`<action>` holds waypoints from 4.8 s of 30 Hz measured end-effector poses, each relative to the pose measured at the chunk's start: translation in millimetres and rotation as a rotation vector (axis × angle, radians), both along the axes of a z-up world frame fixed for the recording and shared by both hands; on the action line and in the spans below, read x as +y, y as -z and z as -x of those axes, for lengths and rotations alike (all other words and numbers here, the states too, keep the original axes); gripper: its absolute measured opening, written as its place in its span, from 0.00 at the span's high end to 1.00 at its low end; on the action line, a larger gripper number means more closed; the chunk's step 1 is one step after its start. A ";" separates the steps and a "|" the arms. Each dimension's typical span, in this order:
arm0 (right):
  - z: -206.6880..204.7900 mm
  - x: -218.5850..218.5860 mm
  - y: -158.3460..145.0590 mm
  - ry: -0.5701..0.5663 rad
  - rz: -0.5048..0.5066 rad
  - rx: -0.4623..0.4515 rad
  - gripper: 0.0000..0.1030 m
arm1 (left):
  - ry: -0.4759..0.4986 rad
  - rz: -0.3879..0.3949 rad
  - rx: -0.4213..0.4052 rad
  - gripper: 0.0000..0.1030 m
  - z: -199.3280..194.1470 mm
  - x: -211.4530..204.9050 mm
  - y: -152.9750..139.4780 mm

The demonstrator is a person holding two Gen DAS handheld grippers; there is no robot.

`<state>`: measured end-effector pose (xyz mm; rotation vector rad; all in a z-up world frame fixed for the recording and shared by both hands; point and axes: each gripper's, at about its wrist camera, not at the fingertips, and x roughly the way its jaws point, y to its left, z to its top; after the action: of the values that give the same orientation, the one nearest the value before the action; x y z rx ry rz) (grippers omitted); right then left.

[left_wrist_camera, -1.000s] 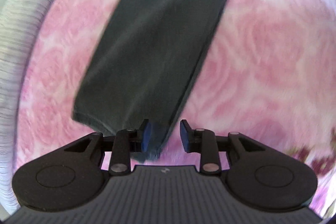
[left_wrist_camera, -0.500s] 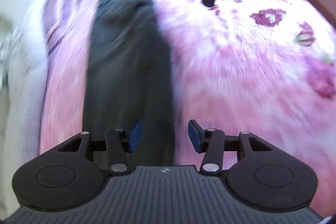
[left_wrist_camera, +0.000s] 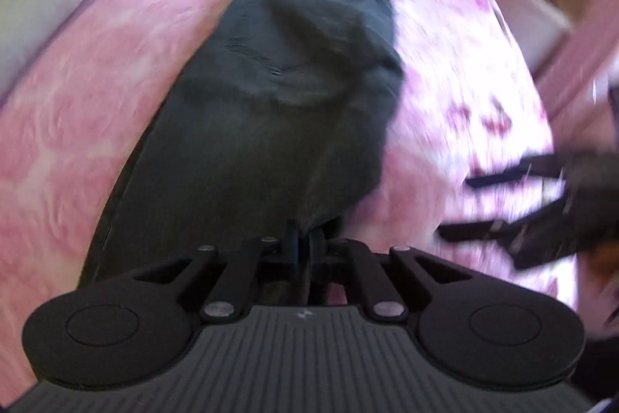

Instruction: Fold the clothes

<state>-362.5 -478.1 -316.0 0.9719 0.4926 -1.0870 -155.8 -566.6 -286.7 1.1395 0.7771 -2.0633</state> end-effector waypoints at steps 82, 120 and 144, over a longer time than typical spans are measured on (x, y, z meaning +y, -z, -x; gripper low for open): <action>206.6 -250.7 12.9 0.371 -0.034 -0.196 0.70 | 0.407 0.186 -0.149 0.87 135.2 25.4 42.0; 2.8 63.0 -105.3 -0.090 -0.056 0.271 0.34 | -0.465 0.018 -0.458 0.61 -222.0 244.3 -44.2; -95.3 175.3 -196.7 -0.132 -0.038 0.503 0.21 | -0.474 0.073 -0.295 0.27 -251.1 293.5 -114.8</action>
<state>-267.2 -302.8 -119.3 0.6805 0.9761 -1.2051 95.4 -273.0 -171.9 1.0646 0.7341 -1.4822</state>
